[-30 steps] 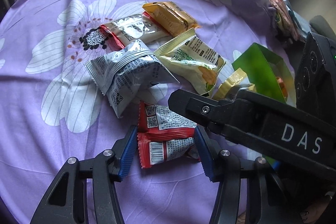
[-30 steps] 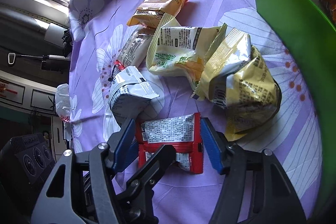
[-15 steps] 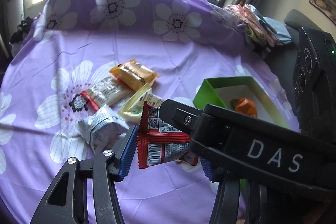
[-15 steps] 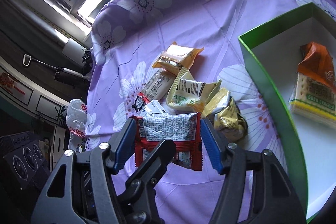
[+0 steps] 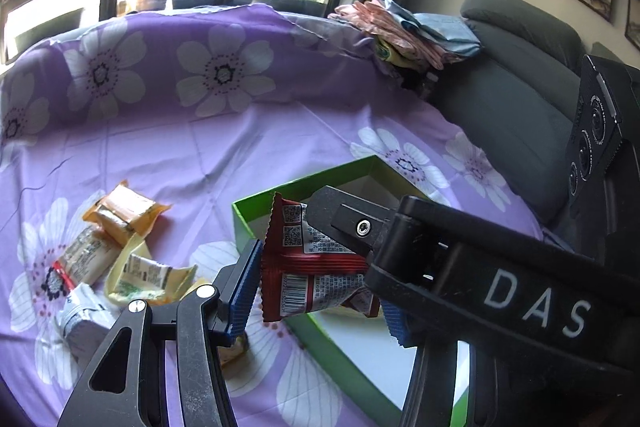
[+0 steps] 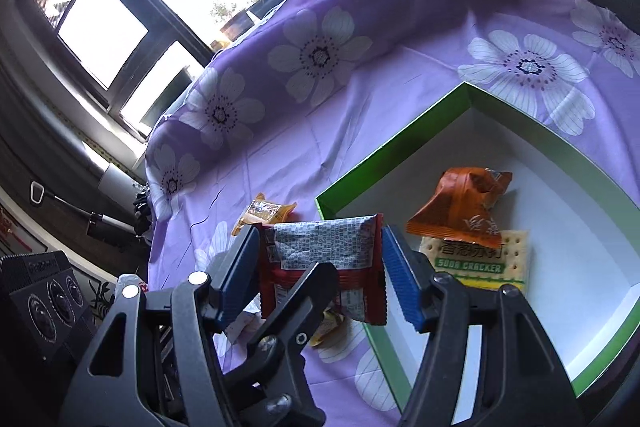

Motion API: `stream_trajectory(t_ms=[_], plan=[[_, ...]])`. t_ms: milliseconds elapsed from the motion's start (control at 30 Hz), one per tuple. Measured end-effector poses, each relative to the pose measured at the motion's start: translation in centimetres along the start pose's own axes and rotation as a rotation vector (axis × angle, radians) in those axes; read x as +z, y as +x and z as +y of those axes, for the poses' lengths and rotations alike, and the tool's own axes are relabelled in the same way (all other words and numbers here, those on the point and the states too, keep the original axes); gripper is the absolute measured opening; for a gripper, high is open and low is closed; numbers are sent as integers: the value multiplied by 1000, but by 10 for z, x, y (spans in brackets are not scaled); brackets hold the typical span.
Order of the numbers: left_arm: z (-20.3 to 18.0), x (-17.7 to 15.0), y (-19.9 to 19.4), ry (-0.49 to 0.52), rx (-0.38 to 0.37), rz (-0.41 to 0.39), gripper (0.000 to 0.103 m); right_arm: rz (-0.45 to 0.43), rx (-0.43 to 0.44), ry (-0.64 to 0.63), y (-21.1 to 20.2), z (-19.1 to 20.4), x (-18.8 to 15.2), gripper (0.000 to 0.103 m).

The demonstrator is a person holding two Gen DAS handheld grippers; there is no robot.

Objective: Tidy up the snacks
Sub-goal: 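Carry the red wrapper into the green box and release it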

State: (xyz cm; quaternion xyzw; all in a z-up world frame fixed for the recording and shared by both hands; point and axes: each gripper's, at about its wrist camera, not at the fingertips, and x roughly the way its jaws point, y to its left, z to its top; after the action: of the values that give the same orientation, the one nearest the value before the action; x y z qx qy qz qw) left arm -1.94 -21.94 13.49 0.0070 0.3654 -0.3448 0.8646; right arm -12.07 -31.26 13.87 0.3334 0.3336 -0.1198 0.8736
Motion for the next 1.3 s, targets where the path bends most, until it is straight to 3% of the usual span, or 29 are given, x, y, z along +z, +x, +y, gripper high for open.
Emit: stream_trajectory(t_ms=[367, 767, 900, 1033, 1300], plan=[[-32, -1, 46, 49, -107, 130, 55, 0, -77, 160, -6, -53, 6, 66], [-32, -8, 69, -10, -128, 223, 55, 32, -122, 227, 3, -75, 5, 68], [-32, -10, 71, -31, -155, 239, 55, 20, -146, 222, -1, -75, 5, 68], [-39, -11, 72, 6, -117, 234, 55, 34, -158, 234, 3, -79, 4, 69], [-39, -11, 74, 6, -121, 243, 55, 34, -166, 246, 3, -82, 4, 69]])
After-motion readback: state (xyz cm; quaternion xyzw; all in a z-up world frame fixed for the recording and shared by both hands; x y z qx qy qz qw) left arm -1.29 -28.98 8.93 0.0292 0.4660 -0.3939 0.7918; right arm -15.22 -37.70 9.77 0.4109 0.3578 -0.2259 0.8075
